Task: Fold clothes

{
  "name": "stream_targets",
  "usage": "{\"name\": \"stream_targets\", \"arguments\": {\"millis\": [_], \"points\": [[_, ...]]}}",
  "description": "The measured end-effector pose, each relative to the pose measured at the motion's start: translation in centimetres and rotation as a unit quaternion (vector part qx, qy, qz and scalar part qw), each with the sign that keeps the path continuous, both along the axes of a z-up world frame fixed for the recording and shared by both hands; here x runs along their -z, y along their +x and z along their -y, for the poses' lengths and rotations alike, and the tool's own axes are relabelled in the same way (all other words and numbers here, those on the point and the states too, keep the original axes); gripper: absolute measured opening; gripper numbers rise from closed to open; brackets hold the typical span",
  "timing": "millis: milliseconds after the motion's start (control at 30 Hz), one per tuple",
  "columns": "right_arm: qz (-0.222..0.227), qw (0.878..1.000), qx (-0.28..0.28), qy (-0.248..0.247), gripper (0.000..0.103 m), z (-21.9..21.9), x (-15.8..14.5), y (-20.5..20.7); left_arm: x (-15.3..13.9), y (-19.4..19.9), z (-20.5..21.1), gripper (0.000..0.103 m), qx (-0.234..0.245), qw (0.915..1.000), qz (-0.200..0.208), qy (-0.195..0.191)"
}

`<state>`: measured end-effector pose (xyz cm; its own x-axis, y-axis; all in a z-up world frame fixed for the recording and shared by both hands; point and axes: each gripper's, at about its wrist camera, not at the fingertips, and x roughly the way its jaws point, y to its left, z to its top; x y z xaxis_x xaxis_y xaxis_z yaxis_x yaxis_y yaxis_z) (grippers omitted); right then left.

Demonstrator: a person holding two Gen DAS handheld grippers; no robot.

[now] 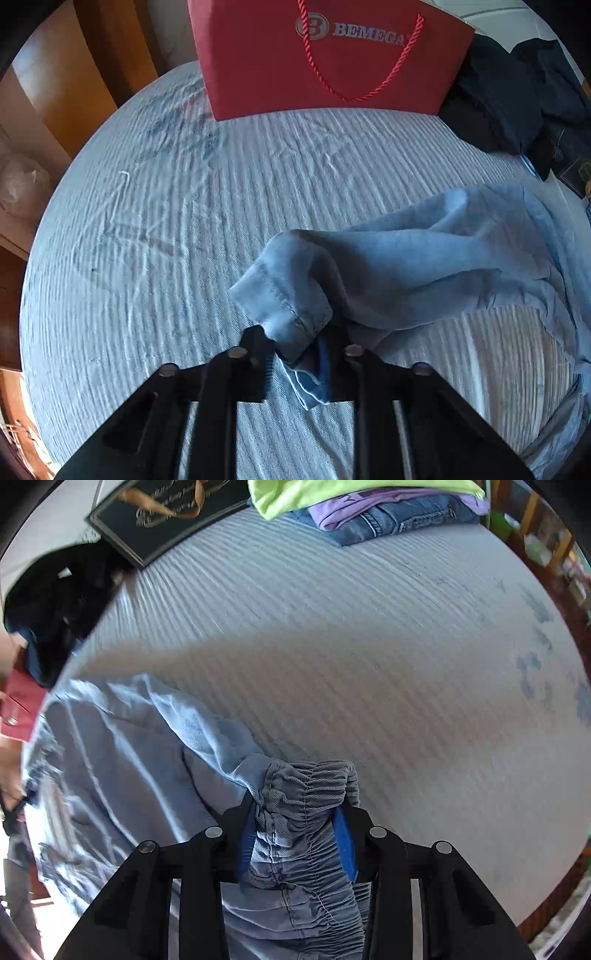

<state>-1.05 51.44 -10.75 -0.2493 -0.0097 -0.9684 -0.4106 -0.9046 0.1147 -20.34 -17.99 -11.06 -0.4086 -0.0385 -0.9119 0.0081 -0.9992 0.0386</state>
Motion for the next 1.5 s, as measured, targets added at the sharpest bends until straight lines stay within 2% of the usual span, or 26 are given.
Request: {"name": "stream_targets", "arguments": {"millis": [67, 133, 200, 233, 300, 333, 367, 400, 433, 500, 567, 633, 700, 800, 933, 1067, 1200, 1333, 1500], "points": [[-0.028, 0.997, -0.013, 0.066, 0.036, 1.1, -2.3, -1.1, -2.3, -0.1, 0.0, 0.015, -0.011, 0.9987, -0.045, -0.020], [-0.084, 0.990, -0.002, 0.113, 0.035, 1.0, -6.0, -1.2, -5.6, 0.5, 0.2, 0.015, -0.020, 0.9920, -0.111, -0.058], [-0.134, 0.981, 0.021, 0.137, 0.035, -0.1, -9.3, -0.6, -8.9, 0.8, 1.0, 0.016, -0.031, 0.9808, -0.173, -0.084], [-0.143, 0.981, 0.029, 0.130, 0.035, -0.9, -10.1, -0.4, -9.9, 0.9, 1.6, 0.018, -0.034, 0.9794, -0.180, -0.084], [-0.133, 0.984, 0.033, 0.111, 0.038, -1.7, -9.8, -0.4, -10.0, 1.0, 3.0, 0.022, -0.039, 0.9848, -0.153, -0.073], [-0.118, 0.988, 0.028, 0.100, 0.044, -1.8, -8.9, -0.5, -9.2, 1.3, 3.5, 0.024, -0.039, 0.9882, -0.130, -0.071], [-0.104, 0.990, 0.023, 0.090, 0.050, -1.9, -8.0, -0.6, -8.3, 1.8, 4.0, 0.044, -0.038, 0.9910, -0.106, -0.072], [-0.087, 0.993, 0.016, 0.071, 0.064, -1.9, -6.8, -0.5, -6.8, 2.5, 4.4, 0.054, -0.030, 0.9944, -0.075, -0.068], [-0.070, 0.996, 0.010, 0.050, 0.069, -1.8, -5.4, -0.3, -5.3, 3.4, 4.9, 0.067, -0.025, 0.9964, -0.047, -0.066], [-0.041, 0.999, 0.001, 0.020, 0.069, -1.6, -3.1, 0.3, -2.2, 5.2, 5.8, 0.069, -0.019, 0.9979, 0.006, -0.061], [-0.029, 0.999, 0.004, 0.017, 0.069, -1.5, -1.8, 1.0, -1.1, 6.6, 6.6, 0.072, -0.027, 0.9982, 0.019, -0.050], [-0.038, 0.999, 0.019, 0.013, 0.069, -2.0, -1.7, 1.5, -1.0, 7.5, 7.5, 0.078, -0.038, 0.9987, 0.015, -0.032], [-0.055, 0.998, 0.031, 0.004, 0.069, -2.6, -2.5, 1.5, -2.5, 7.6, 7.8, 0.078, -0.047, 0.9987, -0.012, -0.014], [-0.071, 0.997, 0.032, 0.019, 0.070, -2.9, -4.0, 0.6, -4.5, 6.3, 7.9, 0.079, -0.046, 0.9980, -0.042, -0.001], [-0.094, 0.995, 0.035, 0.027, 0.070, -2.8, -5.4, -0.6, -5.1, 2.8, 7.7, 0.079, -0.039, 0.9981, -0.047, 0.008], [-0.094, 0.995, 0.027, 0.030, 0.076, -2.8, -5.4, -1.6, -4.2, -0.4, 6.8, 0.079, -0.018, 0.9991, -0.038, 0.006], [-0.096, 0.994, 0.035, 0.025, 0.078, -3.5, -4.9, -2.5, -2.3, -2.9, 6.2, 0.079, 0.003, 0.9998, -0.016, 0.009], [-0.092, 0.995, 0.041, 0.011, 0.086, -4.2, -3.9, -3.9, -0.4, -4.4, 5.2, 0.080, 0.027, 0.9994, 0.007, 0.022], [-0.087, 0.996, 0.033, -0.011, 0.086, -3.6, -2.4, -6.0, 1.4, -5.6, 3.9, 0.080, 0.056, 0.9979, 0.027, 0.020]]}}
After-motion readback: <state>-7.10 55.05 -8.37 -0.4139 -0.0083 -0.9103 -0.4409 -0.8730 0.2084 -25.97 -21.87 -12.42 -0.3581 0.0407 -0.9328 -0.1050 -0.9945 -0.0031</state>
